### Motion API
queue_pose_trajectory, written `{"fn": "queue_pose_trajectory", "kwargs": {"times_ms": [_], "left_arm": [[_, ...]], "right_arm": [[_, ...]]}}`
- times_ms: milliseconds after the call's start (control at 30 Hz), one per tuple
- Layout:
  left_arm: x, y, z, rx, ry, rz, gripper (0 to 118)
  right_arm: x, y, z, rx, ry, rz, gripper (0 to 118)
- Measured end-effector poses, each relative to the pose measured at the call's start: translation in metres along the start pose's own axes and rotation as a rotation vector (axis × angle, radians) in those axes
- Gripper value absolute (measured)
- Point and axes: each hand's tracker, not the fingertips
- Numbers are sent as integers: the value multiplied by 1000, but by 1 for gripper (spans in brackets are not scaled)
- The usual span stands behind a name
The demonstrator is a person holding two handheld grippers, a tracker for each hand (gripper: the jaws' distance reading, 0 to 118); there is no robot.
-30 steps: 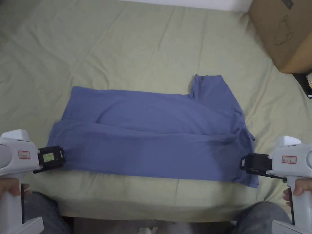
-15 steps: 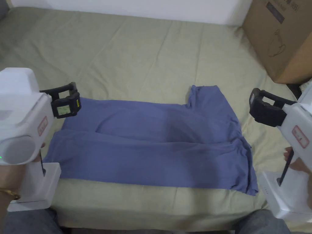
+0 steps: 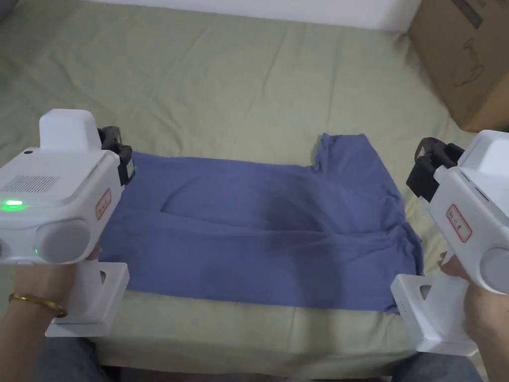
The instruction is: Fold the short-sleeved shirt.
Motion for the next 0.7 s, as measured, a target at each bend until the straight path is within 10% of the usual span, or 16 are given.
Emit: {"fn": "queue_pose_trajectory", "kwargs": {"times_ms": [300, 467, 700], "left_arm": [[-34, 38, -122, -258, -15, 127, 4], [-50, 36, -207, -528, 9, 171, 104], [-58, 4, -286, -752, 74, 105, 115]], "right_arm": [[-7, 5, -37, -36, 13, 18, 0], [-9, 1, -60, -66, 13, 33, 0], [-8, -8, -88, -127, -6, 41, 0]]}}
